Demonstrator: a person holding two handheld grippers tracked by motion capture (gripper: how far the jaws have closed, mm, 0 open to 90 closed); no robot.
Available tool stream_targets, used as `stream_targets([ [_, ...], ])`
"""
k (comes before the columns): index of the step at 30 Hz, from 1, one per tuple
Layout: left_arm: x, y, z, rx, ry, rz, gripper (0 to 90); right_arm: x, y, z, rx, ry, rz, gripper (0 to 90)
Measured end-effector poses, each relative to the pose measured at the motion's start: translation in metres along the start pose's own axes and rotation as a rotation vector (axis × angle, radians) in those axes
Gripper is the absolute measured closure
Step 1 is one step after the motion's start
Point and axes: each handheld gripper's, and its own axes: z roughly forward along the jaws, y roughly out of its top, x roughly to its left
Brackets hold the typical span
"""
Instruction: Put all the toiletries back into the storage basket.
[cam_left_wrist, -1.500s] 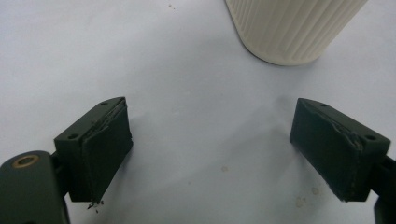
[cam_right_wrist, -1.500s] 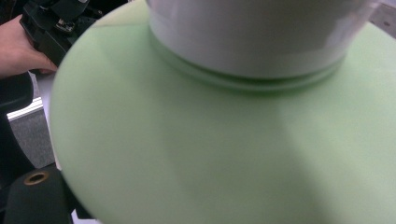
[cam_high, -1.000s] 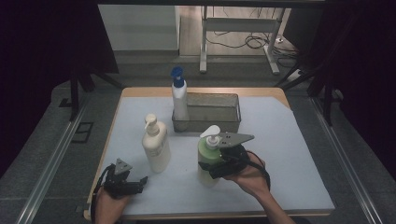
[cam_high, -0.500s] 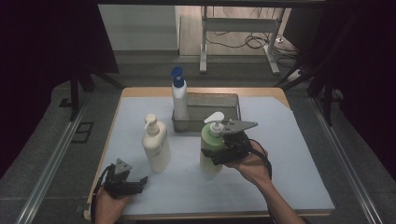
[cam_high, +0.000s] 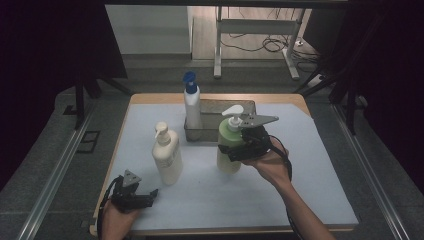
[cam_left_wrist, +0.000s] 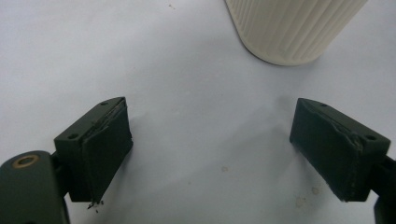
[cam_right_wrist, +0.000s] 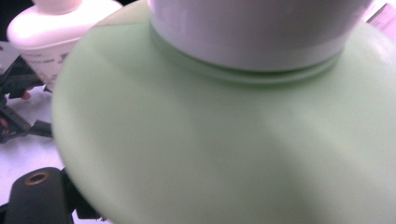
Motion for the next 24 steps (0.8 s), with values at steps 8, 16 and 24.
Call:
stream_targets([
  [8,0.000,0.000,0.000,0.000,0.000,0.000,12.2,-0.011,0.014,-0.004,-0.010,-0.022,0.017,11.8],
  [16,0.000,0.000,0.000,0.000,0.000,0.000,12.2,-0.020,0.026,-0.001,-0.009,-0.055,0.022,11.8],
  [24,0.000,0.000,0.000,-0.001,0.000,-0.001,12.2,-0.027,0.039,0.002,-0.023,-0.069,0.034,11.8],
])
